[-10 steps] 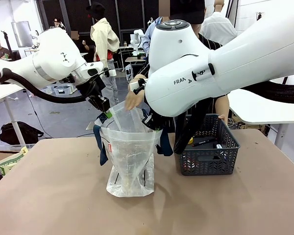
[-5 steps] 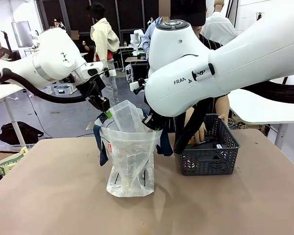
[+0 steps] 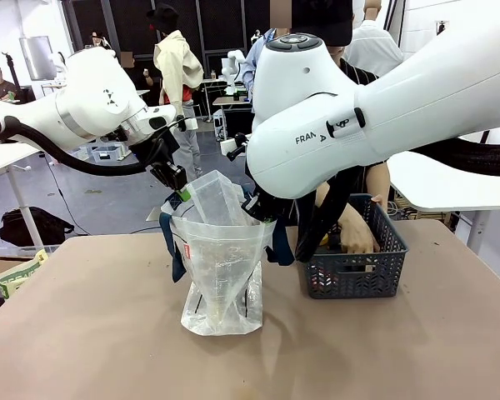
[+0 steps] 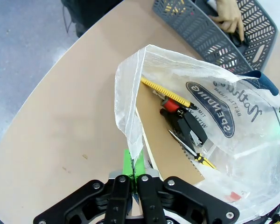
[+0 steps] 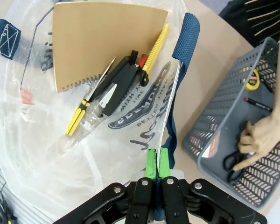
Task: Transfer purchased items from the store into the shopping bag.
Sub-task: Move the Reusable shopping bag to the right side of the table.
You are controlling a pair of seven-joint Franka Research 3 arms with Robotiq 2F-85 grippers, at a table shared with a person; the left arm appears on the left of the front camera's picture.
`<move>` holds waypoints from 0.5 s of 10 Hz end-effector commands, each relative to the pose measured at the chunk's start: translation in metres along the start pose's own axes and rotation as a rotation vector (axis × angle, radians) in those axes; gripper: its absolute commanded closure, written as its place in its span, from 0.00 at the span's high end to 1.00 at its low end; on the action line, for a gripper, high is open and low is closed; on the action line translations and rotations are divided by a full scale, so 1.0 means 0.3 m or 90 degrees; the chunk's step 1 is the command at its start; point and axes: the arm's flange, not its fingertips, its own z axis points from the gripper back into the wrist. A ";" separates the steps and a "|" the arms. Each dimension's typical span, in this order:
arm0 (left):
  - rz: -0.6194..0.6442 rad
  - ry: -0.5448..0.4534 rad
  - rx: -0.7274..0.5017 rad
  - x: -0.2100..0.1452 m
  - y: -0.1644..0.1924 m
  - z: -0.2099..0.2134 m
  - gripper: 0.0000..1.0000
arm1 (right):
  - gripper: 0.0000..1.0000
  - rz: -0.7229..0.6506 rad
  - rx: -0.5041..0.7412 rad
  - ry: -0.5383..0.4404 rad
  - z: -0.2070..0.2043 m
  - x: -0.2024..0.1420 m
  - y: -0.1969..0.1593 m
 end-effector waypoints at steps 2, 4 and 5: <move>0.001 -0.003 0.009 -0.013 -0.002 0.006 0.00 | 0.00 -0.001 0.004 -0.002 0.004 -0.003 -0.003; 0.001 -0.003 0.009 -0.013 -0.002 0.006 0.00 | 0.00 -0.001 0.004 -0.002 0.004 -0.003 -0.003; 0.001 -0.003 0.009 -0.013 -0.002 0.006 0.00 | 0.00 -0.001 0.004 -0.002 0.004 -0.003 -0.003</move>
